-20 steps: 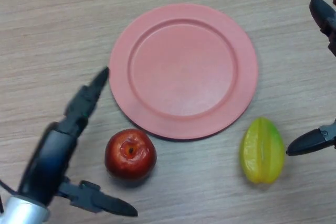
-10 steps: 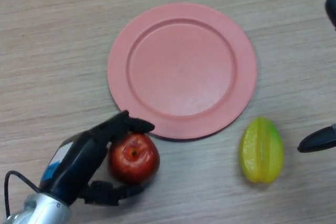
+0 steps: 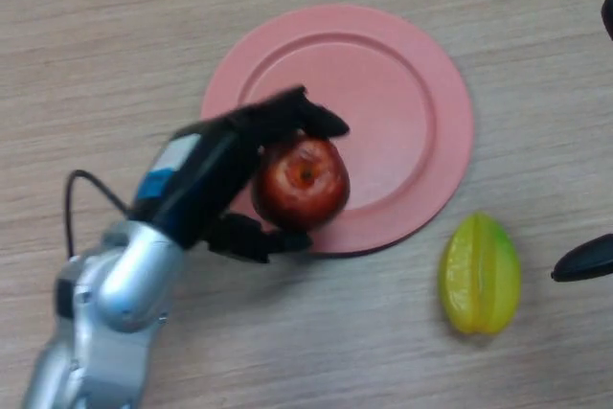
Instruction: Pick up the red apple and place it on the plate
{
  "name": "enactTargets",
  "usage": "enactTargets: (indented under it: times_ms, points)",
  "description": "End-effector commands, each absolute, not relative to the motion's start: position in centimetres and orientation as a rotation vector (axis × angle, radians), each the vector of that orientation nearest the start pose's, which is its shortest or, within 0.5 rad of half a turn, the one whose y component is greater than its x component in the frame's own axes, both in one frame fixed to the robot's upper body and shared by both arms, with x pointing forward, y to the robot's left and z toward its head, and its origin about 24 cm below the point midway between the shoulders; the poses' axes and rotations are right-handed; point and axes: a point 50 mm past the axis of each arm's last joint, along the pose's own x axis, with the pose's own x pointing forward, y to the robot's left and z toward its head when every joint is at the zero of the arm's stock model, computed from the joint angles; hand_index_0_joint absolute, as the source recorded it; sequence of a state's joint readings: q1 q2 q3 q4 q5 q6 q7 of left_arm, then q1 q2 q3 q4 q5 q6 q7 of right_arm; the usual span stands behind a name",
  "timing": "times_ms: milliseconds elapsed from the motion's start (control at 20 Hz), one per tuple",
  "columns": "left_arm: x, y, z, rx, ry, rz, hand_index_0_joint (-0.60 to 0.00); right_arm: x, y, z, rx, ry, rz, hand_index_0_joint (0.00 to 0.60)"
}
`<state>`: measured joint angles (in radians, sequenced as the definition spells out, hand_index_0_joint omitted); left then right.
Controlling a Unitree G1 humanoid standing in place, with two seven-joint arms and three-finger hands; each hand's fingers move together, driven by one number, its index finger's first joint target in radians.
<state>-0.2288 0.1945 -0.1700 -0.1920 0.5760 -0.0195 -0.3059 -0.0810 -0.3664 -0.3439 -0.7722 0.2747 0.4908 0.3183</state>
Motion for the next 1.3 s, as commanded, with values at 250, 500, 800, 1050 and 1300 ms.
enactTargets:
  times_ms: [250, 500, 800, 1050, 1300]
  points:
    - [27.8, 10.3, 15.0, 0.743, -0.552, -0.311, -0.301, 19.3, -21.3, 23.8, -0.339, -0.596, 0.163, 0.000]
    - [25.6, 12.4, 18.5, 0.578, -0.542, -0.242, 0.000, 19.2, -21.0, 23.8, -0.365, -0.591, 0.170, 0.000]
    - [19.6, 17.0, 21.5, 0.471, -0.659, -0.170, 0.000, 19.8, -20.0, 23.7, -0.357, -0.592, 0.213, 0.000]
    - [17.7, 19.2, 19.9, 0.332, -0.630, -0.124, 0.000, 20.2, -19.1, 23.5, -0.354, -0.581, 0.238, 0.000]
    - [17.5, 19.5, 19.7, 0.305, -0.600, -0.115, 0.000, 20.3, -18.3, 23.3, -0.322, -0.574, 0.255, 0.000]
